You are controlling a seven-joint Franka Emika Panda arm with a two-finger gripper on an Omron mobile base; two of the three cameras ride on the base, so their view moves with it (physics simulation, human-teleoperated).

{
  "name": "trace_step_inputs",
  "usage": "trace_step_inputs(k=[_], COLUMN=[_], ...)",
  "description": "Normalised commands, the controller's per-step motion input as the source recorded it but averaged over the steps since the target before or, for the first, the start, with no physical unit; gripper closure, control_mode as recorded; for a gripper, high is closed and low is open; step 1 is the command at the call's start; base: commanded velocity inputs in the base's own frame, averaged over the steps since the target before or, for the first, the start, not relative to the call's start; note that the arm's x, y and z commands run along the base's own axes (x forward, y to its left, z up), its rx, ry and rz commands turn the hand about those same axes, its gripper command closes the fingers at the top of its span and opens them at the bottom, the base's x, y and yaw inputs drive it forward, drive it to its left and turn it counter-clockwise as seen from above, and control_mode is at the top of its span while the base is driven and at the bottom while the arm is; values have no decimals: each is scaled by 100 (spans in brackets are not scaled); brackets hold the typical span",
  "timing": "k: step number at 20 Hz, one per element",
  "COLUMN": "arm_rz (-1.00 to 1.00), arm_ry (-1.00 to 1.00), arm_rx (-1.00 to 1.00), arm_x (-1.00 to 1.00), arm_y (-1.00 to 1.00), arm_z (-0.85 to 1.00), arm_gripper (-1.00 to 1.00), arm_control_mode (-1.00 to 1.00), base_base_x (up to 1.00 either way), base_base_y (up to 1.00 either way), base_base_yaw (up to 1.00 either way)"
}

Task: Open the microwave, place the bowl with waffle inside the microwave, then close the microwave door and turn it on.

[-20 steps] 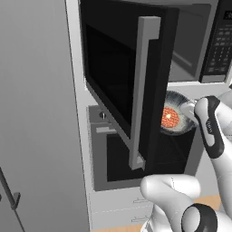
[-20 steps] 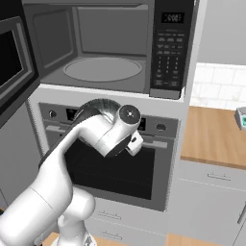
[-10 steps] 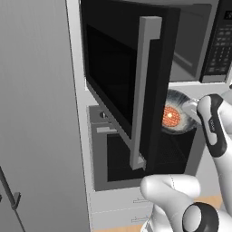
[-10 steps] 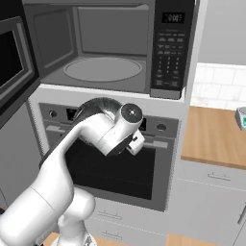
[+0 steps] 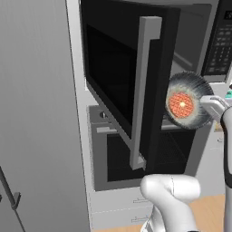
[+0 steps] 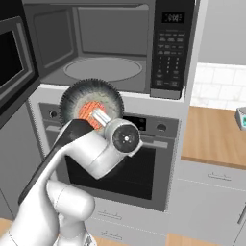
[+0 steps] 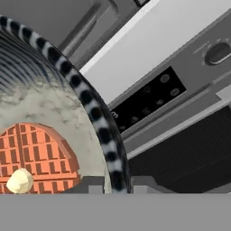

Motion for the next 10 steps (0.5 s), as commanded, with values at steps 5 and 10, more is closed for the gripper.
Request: trace_step_inputs(k=[5,10], arm_rz=[-12,-3], arm_ry=[-1,35], arm_rx=[0,0], arm_x=[21,74], arm_y=[62,37], arm_z=[100,100], arm_gripper=[100,100], arm_control_mode=[-100,-100], base_base_x=[0,0], base_base_y=[0,0], base_base_yaw=[0,0])
